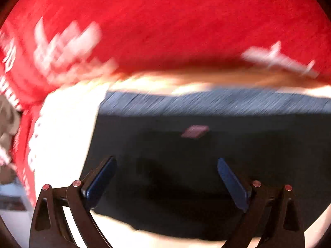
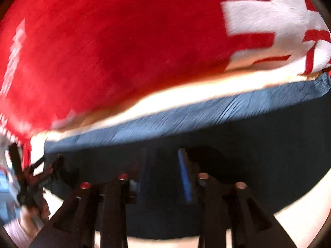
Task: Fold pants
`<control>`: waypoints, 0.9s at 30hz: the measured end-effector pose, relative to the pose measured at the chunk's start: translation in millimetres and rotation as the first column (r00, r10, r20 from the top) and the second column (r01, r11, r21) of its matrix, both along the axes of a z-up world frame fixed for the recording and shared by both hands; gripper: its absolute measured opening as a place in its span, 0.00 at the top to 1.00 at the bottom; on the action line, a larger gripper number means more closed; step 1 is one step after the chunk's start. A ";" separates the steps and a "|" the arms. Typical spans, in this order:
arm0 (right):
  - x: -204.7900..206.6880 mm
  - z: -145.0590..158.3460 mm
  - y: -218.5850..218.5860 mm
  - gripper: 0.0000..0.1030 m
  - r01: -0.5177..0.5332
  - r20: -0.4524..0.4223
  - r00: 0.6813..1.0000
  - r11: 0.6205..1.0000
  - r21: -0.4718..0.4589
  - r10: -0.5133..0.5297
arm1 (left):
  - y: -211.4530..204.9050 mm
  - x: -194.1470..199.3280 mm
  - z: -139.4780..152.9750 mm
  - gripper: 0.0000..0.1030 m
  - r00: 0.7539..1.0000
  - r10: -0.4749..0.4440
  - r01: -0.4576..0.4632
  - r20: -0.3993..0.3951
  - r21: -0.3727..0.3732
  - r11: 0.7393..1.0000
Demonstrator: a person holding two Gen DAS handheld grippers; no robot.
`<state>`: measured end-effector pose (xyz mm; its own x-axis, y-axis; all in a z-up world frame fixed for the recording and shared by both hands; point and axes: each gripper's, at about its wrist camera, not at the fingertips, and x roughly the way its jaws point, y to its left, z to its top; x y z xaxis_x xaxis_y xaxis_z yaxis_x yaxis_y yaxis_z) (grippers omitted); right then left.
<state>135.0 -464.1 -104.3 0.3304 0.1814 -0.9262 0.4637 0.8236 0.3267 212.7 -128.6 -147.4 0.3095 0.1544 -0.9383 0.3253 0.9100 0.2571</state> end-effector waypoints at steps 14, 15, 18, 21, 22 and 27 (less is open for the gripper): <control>-46.3 -8.8 67.3 0.47 -0.083 -0.120 0.989 0.994 0.071 0.091 | -46.1 -39.4 17.3 0.04 0.996 0.014 -0.014 -0.091 0.007 1.000; -54.2 -5.2 62.8 0.47 -0.059 -0.129 0.989 0.995 0.085 0.070 | -51.8 -56.1 25.7 0.04 0.995 0.012 -0.012 -0.099 -0.001 1.000; -69.4 -5.1 54.1 0.43 0.005 -0.173 0.985 0.994 0.106 0.014 | -72.2 -77.7 34.7 0.04 0.989 0.004 -0.009 -0.150 -0.034 0.999; -86.8 -4.9 46.0 0.42 0.060 -0.187 0.982 0.989 0.137 -0.034 | -95.0 -98.4 42.2 0.04 0.984 -0.037 0.029 -0.175 -0.046 0.999; -92.2 -4.8 45.6 0.42 0.074 -0.192 0.980 0.988 0.138 -0.047 | -108.9 -112.3 47.8 0.04 0.982 -0.051 0.043 -0.180 -0.048 0.998; -117.6 -6.8 41.7 0.42 0.116 -0.214 0.973 0.982 0.150 -0.083 | -145.2 -140.2 55.3 0.04 0.972 -0.091 0.076 -0.215 -0.075 0.994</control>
<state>17.3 -422.3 -111.1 0.1601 0.3092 -0.9374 0.6115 0.7144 0.3401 72.5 -273.9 -92.2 0.1056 0.0721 -0.9918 0.4423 0.8899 0.1117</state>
